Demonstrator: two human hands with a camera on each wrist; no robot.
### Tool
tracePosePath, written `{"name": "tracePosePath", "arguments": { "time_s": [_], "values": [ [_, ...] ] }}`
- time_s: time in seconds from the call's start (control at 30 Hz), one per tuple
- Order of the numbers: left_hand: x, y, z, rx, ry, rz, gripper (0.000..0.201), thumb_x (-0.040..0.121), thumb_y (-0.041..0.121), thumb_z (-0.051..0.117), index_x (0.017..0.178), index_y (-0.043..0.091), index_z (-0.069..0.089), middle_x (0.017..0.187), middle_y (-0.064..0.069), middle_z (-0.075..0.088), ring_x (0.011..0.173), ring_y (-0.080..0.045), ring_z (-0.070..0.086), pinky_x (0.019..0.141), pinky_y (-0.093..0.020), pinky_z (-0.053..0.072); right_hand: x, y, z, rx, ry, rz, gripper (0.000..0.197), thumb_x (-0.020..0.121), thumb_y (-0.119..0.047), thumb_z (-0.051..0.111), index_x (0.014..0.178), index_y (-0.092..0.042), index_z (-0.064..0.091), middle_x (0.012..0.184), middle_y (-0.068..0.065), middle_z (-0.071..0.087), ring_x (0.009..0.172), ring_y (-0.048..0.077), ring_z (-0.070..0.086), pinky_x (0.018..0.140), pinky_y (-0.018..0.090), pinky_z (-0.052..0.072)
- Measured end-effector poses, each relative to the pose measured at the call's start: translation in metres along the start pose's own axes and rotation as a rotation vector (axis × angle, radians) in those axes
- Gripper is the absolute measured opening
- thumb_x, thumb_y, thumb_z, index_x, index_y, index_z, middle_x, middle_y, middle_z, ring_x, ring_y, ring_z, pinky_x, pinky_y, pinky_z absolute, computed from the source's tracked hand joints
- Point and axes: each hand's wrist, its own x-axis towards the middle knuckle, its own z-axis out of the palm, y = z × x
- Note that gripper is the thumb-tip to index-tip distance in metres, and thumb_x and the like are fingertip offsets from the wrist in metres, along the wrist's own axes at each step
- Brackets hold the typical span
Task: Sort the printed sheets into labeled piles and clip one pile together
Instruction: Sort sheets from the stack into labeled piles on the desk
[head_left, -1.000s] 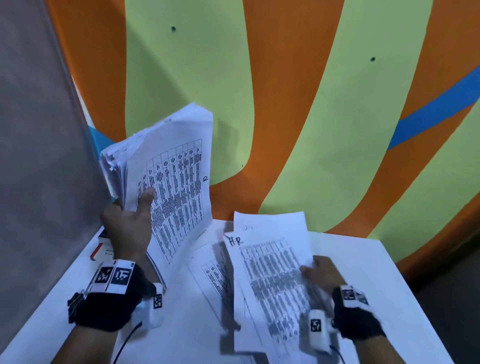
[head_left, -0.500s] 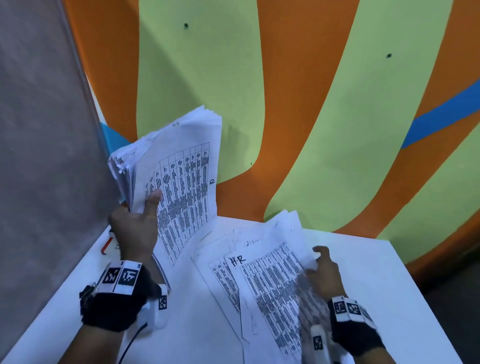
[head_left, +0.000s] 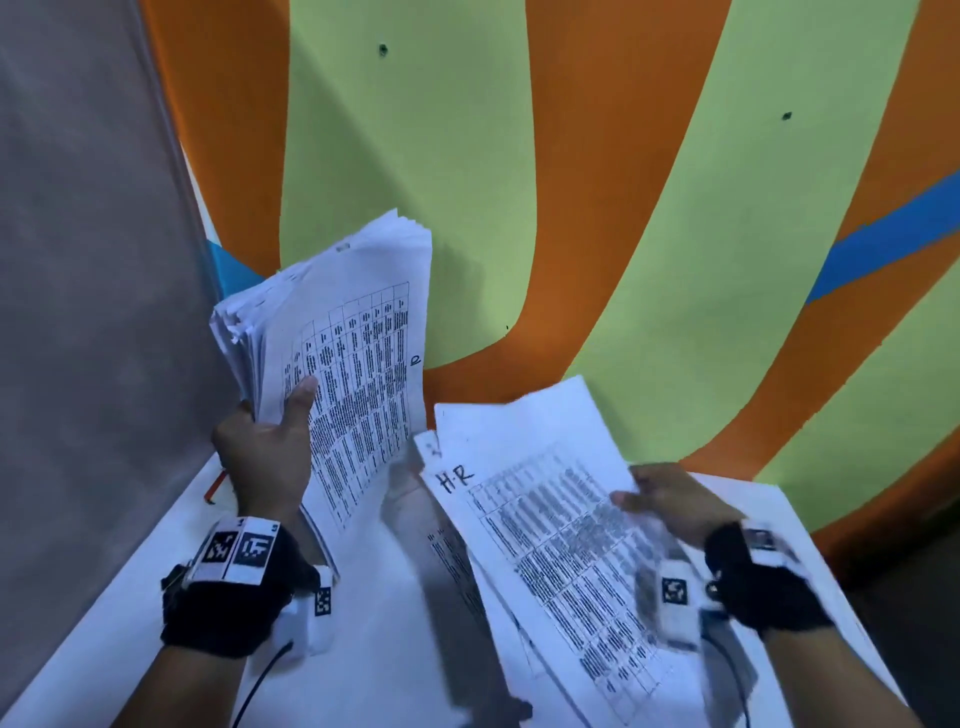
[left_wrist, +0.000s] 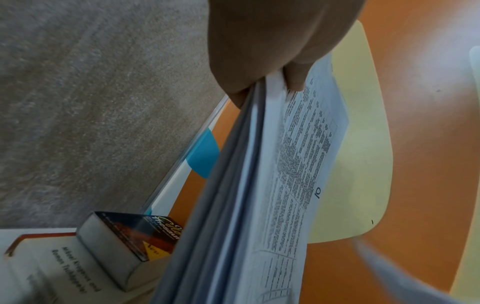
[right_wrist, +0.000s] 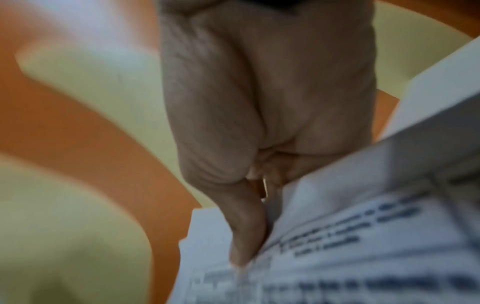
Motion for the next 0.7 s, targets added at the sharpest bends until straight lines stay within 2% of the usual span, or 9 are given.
{"name": "tracePosePath", "arguments": {
  "time_s": [0.07, 0.1, 0.17, 0.23, 0.3, 0.43, 0.53, 0.6, 0.7],
  "values": [
    [0.0, 0.001, -0.002, -0.015, -0.001, 0.007, 0.039, 0.081, 0.023, 0.074, 0.111, 0.0, 0.067, 0.109, -0.002, 0.064, 0.101, -0.018, 0.064, 0.091, -0.032, 0.049, 0.019, 0.017, 0.035, -0.172, -0.051, 0.086, 0.02, 0.083, -0.019, 0.066, 0.085, 0.001, 0.067, 0.096, 0.024, 0.07, 0.072, 0.017, 0.056, 0.06, 0.027, 0.038],
    [0.0, 0.002, -0.001, -0.024, -0.005, 0.0, 0.039, 0.081, 0.023, 0.074, 0.111, 0.0, 0.067, 0.11, -0.002, 0.064, 0.102, -0.017, 0.064, 0.091, -0.033, 0.05, 0.028, 0.029, 0.051, -0.255, -0.038, 0.114, 0.026, 0.08, -0.027, 0.065, 0.086, -0.001, 0.065, 0.098, 0.022, 0.069, 0.076, 0.018, 0.057, 0.063, 0.026, 0.035],
    [0.0, 0.0, -0.004, -0.015, -0.004, 0.0, 0.04, 0.08, 0.026, 0.075, 0.111, 0.001, 0.067, 0.111, -0.004, 0.066, 0.103, -0.018, 0.065, 0.094, -0.038, 0.051, 0.037, 0.043, 0.081, -0.377, -0.011, 0.164, 0.046, 0.074, -0.044, 0.061, 0.102, -0.008, 0.061, 0.114, 0.018, 0.057, 0.096, 0.024, 0.055, 0.072, 0.027, 0.038],
    [0.002, -0.001, -0.007, 0.0, 0.004, -0.001, 0.039, 0.08, 0.027, 0.075, 0.11, 0.002, 0.068, 0.11, -0.003, 0.066, 0.103, -0.018, 0.065, 0.095, -0.04, 0.051, 0.037, 0.046, 0.099, -0.477, 0.024, 0.191, 0.047, 0.083, -0.038, 0.06, 0.12, -0.01, 0.051, 0.125, 0.016, 0.041, 0.113, 0.034, 0.048, 0.088, 0.036, 0.045],
    [0.003, -0.002, -0.009, 0.008, 0.012, 0.004, 0.038, 0.08, 0.026, 0.075, 0.109, 0.002, 0.068, 0.109, -0.003, 0.066, 0.101, -0.018, 0.066, 0.094, -0.042, 0.052, 0.034, 0.043, 0.11, -0.518, 0.022, 0.195, 0.042, 0.088, -0.028, 0.055, 0.124, -0.008, 0.044, 0.126, 0.017, 0.037, 0.113, 0.039, 0.049, 0.093, 0.042, 0.047],
    [0.001, -0.004, -0.007, 0.015, 0.013, 0.001, 0.039, 0.08, 0.025, 0.075, 0.109, -0.001, 0.068, 0.108, -0.005, 0.066, 0.1, -0.019, 0.065, 0.093, -0.041, 0.052, 0.038, 0.044, 0.115, -0.39, 0.067, 0.236, 0.04, 0.087, -0.02, 0.058, 0.118, -0.002, 0.04, 0.119, 0.019, 0.052, 0.106, 0.038, 0.058, 0.084, 0.04, 0.048],
    [0.0, -0.005, -0.006, 0.019, -0.008, 0.012, 0.039, 0.081, 0.024, 0.075, 0.11, -0.001, 0.068, 0.11, -0.006, 0.066, 0.102, -0.018, 0.065, 0.093, -0.036, 0.051, 0.042, 0.051, 0.114, -0.281, 0.082, 0.276, 0.031, 0.086, -0.034, 0.059, 0.099, -0.007, 0.051, 0.105, 0.015, 0.064, 0.098, 0.031, 0.063, 0.083, 0.038, 0.051],
    [0.0, -0.006, -0.004, 0.022, -0.019, 0.018, 0.039, 0.081, 0.024, 0.074, 0.11, 0.0, 0.068, 0.11, -0.005, 0.066, 0.102, -0.017, 0.065, 0.092, -0.034, 0.05, 0.044, 0.061, 0.115, -0.293, 0.067, 0.286, 0.031, 0.087, -0.04, 0.057, 0.086, -0.009, 0.057, 0.1, 0.015, 0.066, 0.095, 0.03, 0.065, 0.078, 0.033, 0.049],
    [-0.001, -0.009, -0.001, 0.056, -0.02, 0.001, 0.039, 0.081, 0.028, 0.074, 0.107, 0.0, 0.069, 0.107, -0.007, 0.068, 0.1, -0.02, 0.065, 0.09, -0.037, 0.051, 0.037, 0.057, 0.111, -0.367, 0.059, 0.235, 0.029, 0.087, -0.033, 0.056, 0.093, -0.005, 0.062, 0.107, 0.017, 0.065, 0.098, 0.031, 0.065, 0.068, 0.027, 0.04]
  ]
}}
